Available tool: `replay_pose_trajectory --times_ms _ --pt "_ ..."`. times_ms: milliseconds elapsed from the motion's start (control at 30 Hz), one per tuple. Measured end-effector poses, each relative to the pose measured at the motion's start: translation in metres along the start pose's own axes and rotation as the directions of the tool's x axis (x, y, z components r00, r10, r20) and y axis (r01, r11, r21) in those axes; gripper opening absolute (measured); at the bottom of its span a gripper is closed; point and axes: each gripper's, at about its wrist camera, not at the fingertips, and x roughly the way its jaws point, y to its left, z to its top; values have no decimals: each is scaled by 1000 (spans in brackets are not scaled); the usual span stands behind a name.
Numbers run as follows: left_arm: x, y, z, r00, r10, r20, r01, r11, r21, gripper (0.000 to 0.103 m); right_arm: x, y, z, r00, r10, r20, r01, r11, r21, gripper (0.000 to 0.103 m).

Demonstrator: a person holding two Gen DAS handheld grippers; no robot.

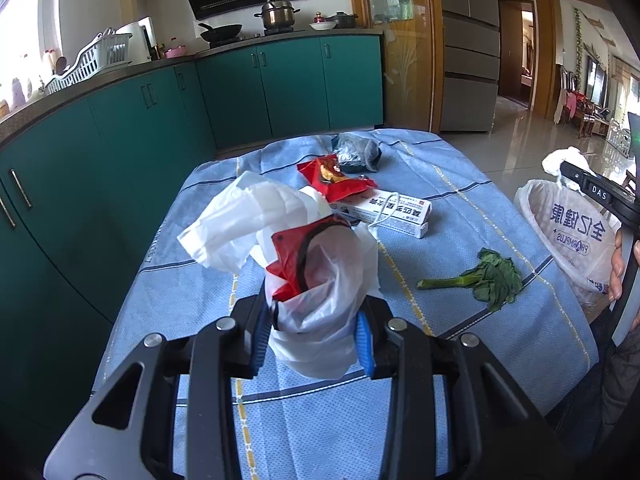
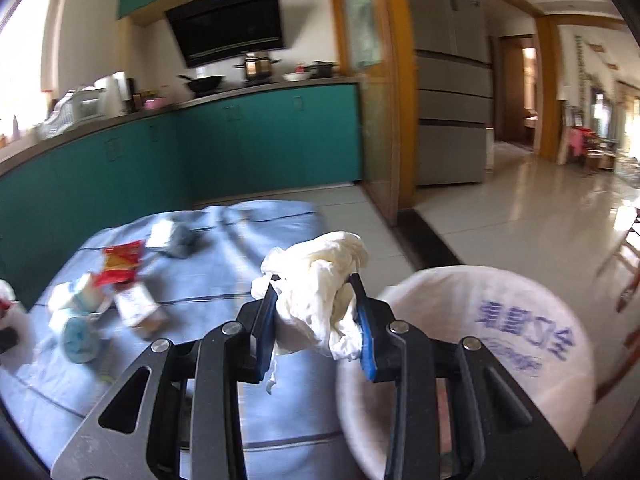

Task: Collect trash
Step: 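Carry the bag and tissue over the wastebasket and open both grippers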

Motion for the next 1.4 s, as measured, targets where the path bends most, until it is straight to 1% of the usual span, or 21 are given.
replay_pose_trajectory --times_ms 100,200,233,333,433,500,533,567,600,667,700,767,867,933,1100,1167,1200,1233,1300,1367,1400 --pt "0 -7 5 999 -35 6 35 999 4 36 1 -35 -3 998 -47 -36 49 997 55 34" --pt "2 -20 13 995 -95 12 95 995 8 36 10 -65 -10 992 -56 -112 70 990 124 34" --pt "4 -27 16 993 -116 10 116 993 12 36 14 -73 -13 987 -78 -143 98 985 139 34" --pt "9 -52 24 989 -145 13 145 988 47 36 22 -81 -20 974 -116 -195 146 978 151 34" --pt "14 -79 31 979 -202 15 200 976 83 36 26 -86 -24 966 -117 -232 157 974 162 34" --pt "19 -94 37 972 -234 7 233 968 89 36 31 -87 -28 954 -143 -264 190 969 159 35" --pt "21 -103 40 968 -250 2 249 964 94 36 33 -89 -29 948 -162 -275 210 965 156 37" --pt "23 -112 43 964 -267 -1 266 959 100 36 34 -91 -30 939 -191 -286 242 958 154 44" --pt "26 -120 45 960 -278 -5 277 955 105 36 34 -93 -30 935 -207 -286 259 953 157 56" --pt "31 -141 50 951 -310 -17 310 943 123 36 27 -97 -30 935 -233 -268 286 941 181 74" --pt "35 -152 53 946 -323 -25 323 937 132 36 23 -100 -30 937 -239 -254 293 935 199 80" --pt "40 -170 55 937 -348 -37 349 925 147 36 18 -109 -29 940 -240 -243 298 924 239 85" --pt "50 -205 58 926 -372 -61 376 908 182 36 11 -123 -29 933 -273 -234 337 891 305 86" --pt "57 -234 58 920 -384 -76 391 894 218 36 -1 -136 -29 925 -317 -210 376 848 374 86" --pt "77 -292 54 899 -419 -131 439 856 273 36 -23 -162 -34 916 -368 -157 394 759 519 89" --pt "85 -319 51 877 -453 -162 481 825 297 38 -29 -169 -36 911 -384 -149 398 730 555 89" --pt "88 -327 50 870 -462 -170 493 813 310 42 -31 -173 -37 908 -392 -146 401 717 570 89" --pt "89 -337 46 867 -465 -177 497 802 332 53 -33 -175 -38 907 -396 -145 402 709 579 89" --pt "90 -352 40 878 -446 -174 478 794 376 63 -33 -176 -40 905 -399 -149 407 705 581 89" --pt "91 -361 33 890 -420 -176 454 789 414 70 -30 -174 -39 907 -391 -158 408 718 564 89" --pt "91 -361 33 892 -415 -176 450 790 416 74 -28 -172 -38 907 -392 -155 408 726 554 89"
